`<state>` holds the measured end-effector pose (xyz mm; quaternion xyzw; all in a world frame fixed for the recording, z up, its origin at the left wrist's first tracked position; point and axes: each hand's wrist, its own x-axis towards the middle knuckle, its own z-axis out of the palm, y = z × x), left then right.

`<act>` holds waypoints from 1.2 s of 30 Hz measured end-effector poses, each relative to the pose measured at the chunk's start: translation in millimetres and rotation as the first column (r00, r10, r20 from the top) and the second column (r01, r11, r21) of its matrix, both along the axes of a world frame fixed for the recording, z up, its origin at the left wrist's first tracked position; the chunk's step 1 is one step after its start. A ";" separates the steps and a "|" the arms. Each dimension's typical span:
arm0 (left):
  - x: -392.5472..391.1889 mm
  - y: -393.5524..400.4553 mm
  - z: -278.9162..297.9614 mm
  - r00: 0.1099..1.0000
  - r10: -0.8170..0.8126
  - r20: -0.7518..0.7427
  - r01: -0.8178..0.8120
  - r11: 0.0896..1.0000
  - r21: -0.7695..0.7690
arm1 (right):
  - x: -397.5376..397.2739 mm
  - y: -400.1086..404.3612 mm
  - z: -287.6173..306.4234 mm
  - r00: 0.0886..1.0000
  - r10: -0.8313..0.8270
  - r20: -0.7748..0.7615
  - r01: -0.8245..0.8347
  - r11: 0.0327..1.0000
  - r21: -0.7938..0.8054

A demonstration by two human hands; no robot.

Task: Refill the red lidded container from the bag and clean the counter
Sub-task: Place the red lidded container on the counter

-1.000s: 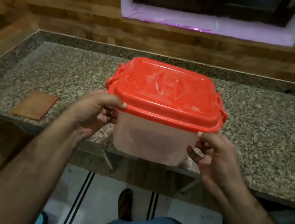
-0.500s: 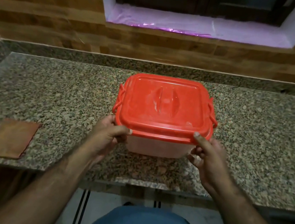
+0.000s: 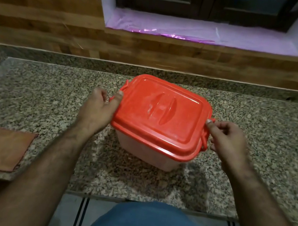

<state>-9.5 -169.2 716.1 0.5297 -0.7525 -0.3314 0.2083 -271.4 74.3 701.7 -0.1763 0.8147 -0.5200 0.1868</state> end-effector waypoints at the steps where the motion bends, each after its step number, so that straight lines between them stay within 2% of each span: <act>1: -6.2 -6.2 2.3 0.998 -0.027 -0.065 0.033 0.996 0.084 | -1.3 -1.1 -1.6 1.000 0.004 -0.019 -0.004 1.000 0.013; 2: -10.6 -11.3 2.9 0.991 -0.067 -0.116 0.086 0.983 0.164 | -3.0 -1.9 -2.3 0.999 0.015 -0.045 -0.014 1.000 0.023; 4: -13.6 -15.0 2.7 0.984 -0.114 -0.137 0.141 0.968 0.209 | -9.4 -4.2 -2.0 0.996 0.046 -0.082 -0.043 0.998 0.034; 8: -12.0 -4.8 -1.5 0.999 -0.054 -0.006 0.054 0.984 0.172 | -23.2 -7.7 4.4 0.986 0.108 -0.130 -0.097 0.992 0.087; 13: -8.0 18.5 -4.3 0.998 -0.051 0.034 0.049 0.997 0.059 | -21.5 -5.7 9.4 0.913 0.219 -0.344 -0.120 0.950 0.287; 16: -11.0 21.3 -3.6 0.987 -0.071 0.146 0.078 0.996 -0.038 | -19.6 -7.1 8.4 0.871 0.255 -0.420 -0.088 0.922 0.376; 18: -12.4 21.7 -3.1 0.980 -0.062 0.187 0.076 0.995 -0.069 | -23.0 -7.7 6.5 0.865 0.262 -0.428 -0.084 0.916 0.391; 21: -7.2 23.5 -6.6 0.993 -0.029 0.113 0.031 0.999 -0.014 | -26.6 -5.9 7.6 0.880 0.256 -0.400 -0.121 0.935 0.333; 25: 1.1 32.0 -18.0 0.992 0.088 -0.088 -0.072 0.983 0.171 | -35.9 -3.0 -0.9 0.923 0.222 -0.314 -0.146 0.958 0.248; 28: 7.9 35.5 -30.3 0.948 0.226 -0.223 -0.114 0.898 0.424 | -43.8 5.8 -17.0 0.993 0.106 0.052 -0.109 0.992 0.069; 30: 8.0 39.0 -33.5 0.900 0.326 -0.291 -0.116 0.819 0.561 | -40.7 12.6 -25.5 0.978 0.124 0.168 -0.129 0.991 0.020; 32: 4.7 40.2 -39.1 0.869 0.388 -0.308 -0.126 0.775 0.619 | -33.9 16.2 -33.7 0.964 0.186 0.191 -0.191 0.982 0.008; 34: 1.7 47.2 -42.8 0.891 0.365 -0.270 -0.119 0.762 0.637 | -31.6 17.7 -38.4 0.926 0.212 0.312 -0.216 0.976 -0.020; 36: 3.3 51.2 -45.7 0.927 0.327 -0.181 -0.166 0.794 0.584 | -35.2 18.3 -40.4 0.918 0.164 0.361 -0.158 0.986 -0.048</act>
